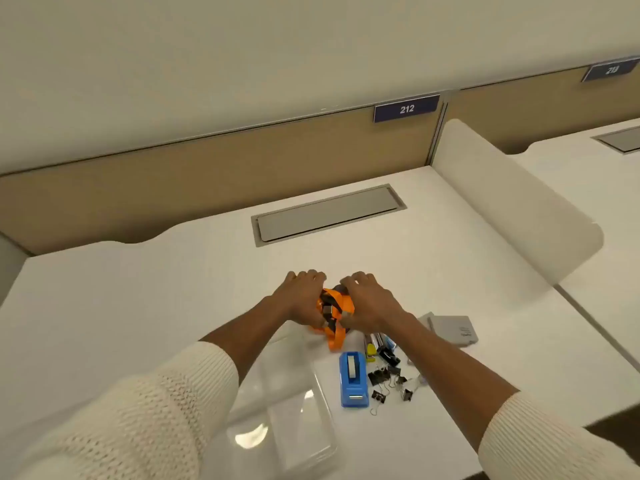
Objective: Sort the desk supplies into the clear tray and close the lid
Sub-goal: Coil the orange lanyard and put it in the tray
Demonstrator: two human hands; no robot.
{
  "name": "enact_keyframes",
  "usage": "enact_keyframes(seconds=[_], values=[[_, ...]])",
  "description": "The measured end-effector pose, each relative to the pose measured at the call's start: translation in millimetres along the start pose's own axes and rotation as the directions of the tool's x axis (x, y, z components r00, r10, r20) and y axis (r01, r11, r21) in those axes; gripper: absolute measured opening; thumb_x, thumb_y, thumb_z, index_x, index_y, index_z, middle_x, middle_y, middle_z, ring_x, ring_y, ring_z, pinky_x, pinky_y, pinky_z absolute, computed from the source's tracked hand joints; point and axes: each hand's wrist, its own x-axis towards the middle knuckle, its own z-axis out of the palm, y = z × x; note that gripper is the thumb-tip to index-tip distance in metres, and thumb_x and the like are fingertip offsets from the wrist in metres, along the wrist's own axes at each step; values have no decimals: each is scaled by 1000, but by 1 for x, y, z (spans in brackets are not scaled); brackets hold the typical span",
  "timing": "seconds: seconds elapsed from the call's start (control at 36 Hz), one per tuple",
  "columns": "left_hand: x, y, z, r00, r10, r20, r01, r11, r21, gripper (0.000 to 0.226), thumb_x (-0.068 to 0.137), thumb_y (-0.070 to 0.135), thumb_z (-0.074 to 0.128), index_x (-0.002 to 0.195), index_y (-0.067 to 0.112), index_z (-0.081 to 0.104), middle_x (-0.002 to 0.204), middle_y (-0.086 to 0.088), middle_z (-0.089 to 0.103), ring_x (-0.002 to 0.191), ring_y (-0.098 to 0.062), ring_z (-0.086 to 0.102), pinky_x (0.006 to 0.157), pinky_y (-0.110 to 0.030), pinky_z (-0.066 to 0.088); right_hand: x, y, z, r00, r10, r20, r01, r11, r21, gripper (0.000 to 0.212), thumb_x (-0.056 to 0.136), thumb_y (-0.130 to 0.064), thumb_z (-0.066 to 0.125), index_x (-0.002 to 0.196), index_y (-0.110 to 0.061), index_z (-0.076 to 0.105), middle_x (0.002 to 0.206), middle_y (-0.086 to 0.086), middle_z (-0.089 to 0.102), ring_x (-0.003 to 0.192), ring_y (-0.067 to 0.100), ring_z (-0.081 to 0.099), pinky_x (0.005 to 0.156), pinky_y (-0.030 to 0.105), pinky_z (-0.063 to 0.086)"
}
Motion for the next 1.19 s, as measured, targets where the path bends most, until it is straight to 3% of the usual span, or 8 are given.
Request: enact_keyframes(seconds=[0.22,0.42,0.56,0.72,0.83,0.97,1.08,1.19], values=[[17,9,23,997,-19,72,29,988,-150,62,79,33,83,126,13,48,122,-11,52,96,-23,54,80,-32,45,20,8,25,992,12,124,1,995,-98,116,63,-55,94,155,-14,37,140,14,52,128,32,51,101,45,53],[23,12,22,999,-49,21,53,971,-232,28,85,24,76,102,7,62,105,-12,61,86,-24,53,71,-33,41,27,6,39,999,19,-41,-20,999,-42,56,91,-42,73,133,-11,52,118,13,60,103,31,63,81,43,58],[20,11,15,990,-124,-68,90,923,-374,11,85,11,70,95,6,69,94,-12,71,87,-29,63,75,-41,51,31,2,28,996,23,-87,-19,999,47,36,93,-39,69,114,-11,59,99,12,68,89,32,66,71,38,48],[1,14,-5,959,-230,-167,123,864,-487,10,87,12,74,96,9,70,90,-10,70,80,-23,63,66,-31,49,25,-10,5,983,37,-177,-9,988,155,34,92,-33,75,114,-9,65,95,11,75,81,30,68,66,31,44],[-25,11,-24,937,-298,-185,153,823,-547,23,87,15,78,108,11,72,97,-9,72,86,-23,67,73,-30,53,14,-26,-5,971,37,-238,17,976,218,35,91,-32,78,115,-9,67,89,10,77,72,25,66,64,27,48],[-78,1,-37,880,-406,-245,182,766,-617,31,85,22,81,114,15,72,99,-4,73,87,-22,67,75,-30,51,-3,-61,-6,959,45,-280,55,939,339,39,85,-29,84,118,-12,69,88,4,73,69,16,59,60,11,35],[-117,-7,-24,832,-505,-231,236,698,-676,27,85,23,79,112,17,74,94,-3,74,82,-23,69,75,-36,59,-15,-89,7,972,10,-235,83,920,382,38,82,-25,84,115,-15,68,83,-2,69,68,15,60,60,20,47],[-135,-10,8,793,-579,-191,305,648,-697,23,84,24,78,105,16,72,86,0,73,72,-17,65,59,-24,48,-19,-107,28,993,-22,-118,64,929,364,42,82,-23,80,120,-14,66,95,5,76,76,21,64,72,35,57]])
